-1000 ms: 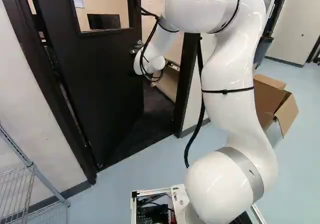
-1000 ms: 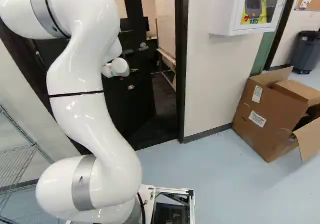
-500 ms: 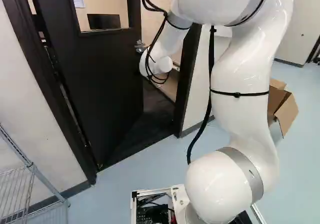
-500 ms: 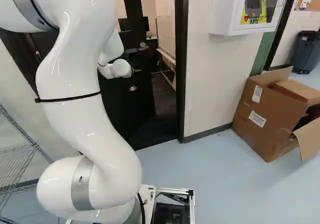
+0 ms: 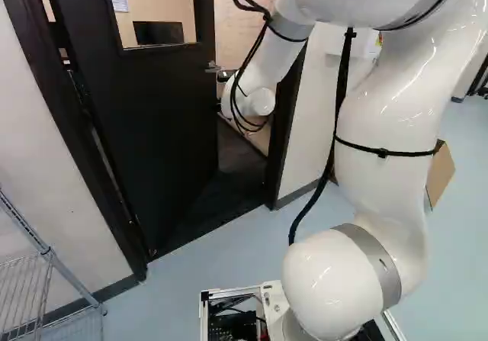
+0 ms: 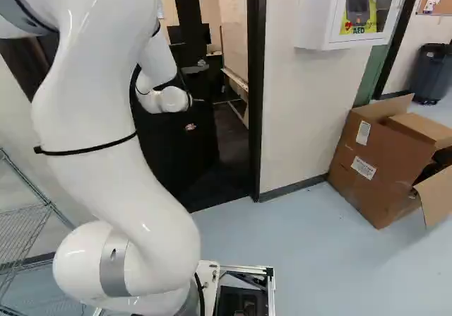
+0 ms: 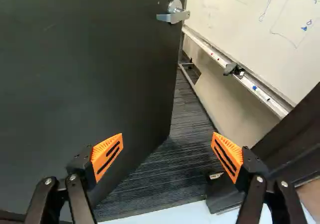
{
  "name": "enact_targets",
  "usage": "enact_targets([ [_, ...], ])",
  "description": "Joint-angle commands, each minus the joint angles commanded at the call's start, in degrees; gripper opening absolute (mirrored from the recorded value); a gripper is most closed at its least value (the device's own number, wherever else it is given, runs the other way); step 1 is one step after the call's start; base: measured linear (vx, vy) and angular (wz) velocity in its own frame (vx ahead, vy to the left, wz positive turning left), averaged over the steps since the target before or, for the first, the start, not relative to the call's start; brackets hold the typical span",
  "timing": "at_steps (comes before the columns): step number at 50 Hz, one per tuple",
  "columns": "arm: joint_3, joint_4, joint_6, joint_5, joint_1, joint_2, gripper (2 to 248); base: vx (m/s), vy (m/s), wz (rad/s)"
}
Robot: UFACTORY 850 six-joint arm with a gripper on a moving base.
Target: Open the door and move inside
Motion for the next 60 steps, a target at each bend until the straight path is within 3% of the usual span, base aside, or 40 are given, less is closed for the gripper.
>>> enact_targets([
  [34,9.3,3.2,0.0,7.5,-3.9,8.5,247,0.000,0.000,0.000],
  [60,15.2,3.5,0.0,8.1,-7.9,14.3,247,0.000,0.000,0.000],
])
